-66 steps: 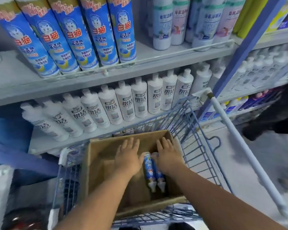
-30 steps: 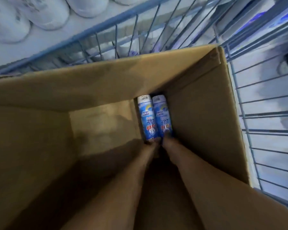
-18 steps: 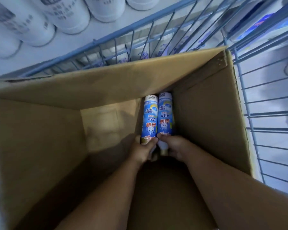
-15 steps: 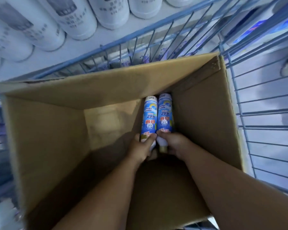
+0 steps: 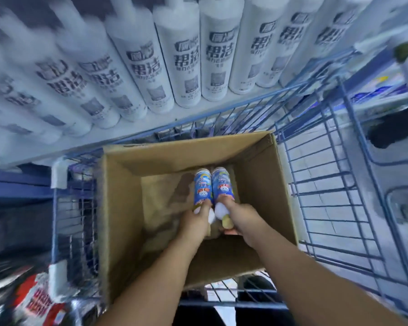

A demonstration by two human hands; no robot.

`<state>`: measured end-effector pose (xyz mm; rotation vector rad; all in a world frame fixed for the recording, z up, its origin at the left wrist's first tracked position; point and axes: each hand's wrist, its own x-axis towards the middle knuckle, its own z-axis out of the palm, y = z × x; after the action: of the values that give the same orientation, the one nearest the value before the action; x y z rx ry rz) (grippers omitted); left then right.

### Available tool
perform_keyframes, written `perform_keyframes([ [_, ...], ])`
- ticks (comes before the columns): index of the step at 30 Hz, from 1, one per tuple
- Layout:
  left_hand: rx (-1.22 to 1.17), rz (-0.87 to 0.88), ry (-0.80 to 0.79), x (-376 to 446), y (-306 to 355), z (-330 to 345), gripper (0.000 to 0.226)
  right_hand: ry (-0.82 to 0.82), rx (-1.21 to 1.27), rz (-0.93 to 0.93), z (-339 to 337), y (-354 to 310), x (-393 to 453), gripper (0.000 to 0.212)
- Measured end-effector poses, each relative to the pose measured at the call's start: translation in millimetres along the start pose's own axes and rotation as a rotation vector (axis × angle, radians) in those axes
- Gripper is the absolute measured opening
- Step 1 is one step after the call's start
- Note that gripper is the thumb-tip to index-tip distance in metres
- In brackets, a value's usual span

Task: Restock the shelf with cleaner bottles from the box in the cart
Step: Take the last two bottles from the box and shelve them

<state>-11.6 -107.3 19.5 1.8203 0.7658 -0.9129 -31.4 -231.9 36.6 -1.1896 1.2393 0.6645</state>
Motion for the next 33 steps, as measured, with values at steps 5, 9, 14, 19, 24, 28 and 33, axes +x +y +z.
perform_keyframes([
  [5, -0.064, 0.086, 0.03, -59.8, 18.9, -25.9, 0.035, -0.078, -0.046, -0.135, -9.2, -4.8, -63.2, 0.064],
  [9, -0.136, 0.176, 0.086, -111.7, 36.5, -37.3, 0.052, -0.123, -0.095, -0.251, -23.0, -15.0, -111.0, 0.056],
  [14, -0.247, 0.238, 0.135, -172.3, 48.8, -38.3, 0.071, -0.185, -0.113, -0.431, -38.9, -30.6, -167.6, 0.046],
  [19, -0.341, 0.324, 0.186, -225.3, 61.4, -48.9, 0.051, -0.256, -0.11, -0.565, -52.4, -42.7, -216.9, 0.047],
  [24, -0.371, 0.485, 0.216, -276.2, 86.1, -70.1, 0.047, -0.29, -0.078, -0.687, -60.7, -58.7, -266.2, 0.047],
  [28, -0.382, 0.589, 0.22, -306.0, 109.9, -92.5, 0.052, -0.294, -0.057, -0.782, -62.3, -75.8, -306.7, 0.048],
  [33, -0.412, 0.715, 0.193, -327.3, 140.9, -122.0, 0.052, -0.248, 0.021, -0.927, -54.5, -98.6, -348.9, 0.05],
])
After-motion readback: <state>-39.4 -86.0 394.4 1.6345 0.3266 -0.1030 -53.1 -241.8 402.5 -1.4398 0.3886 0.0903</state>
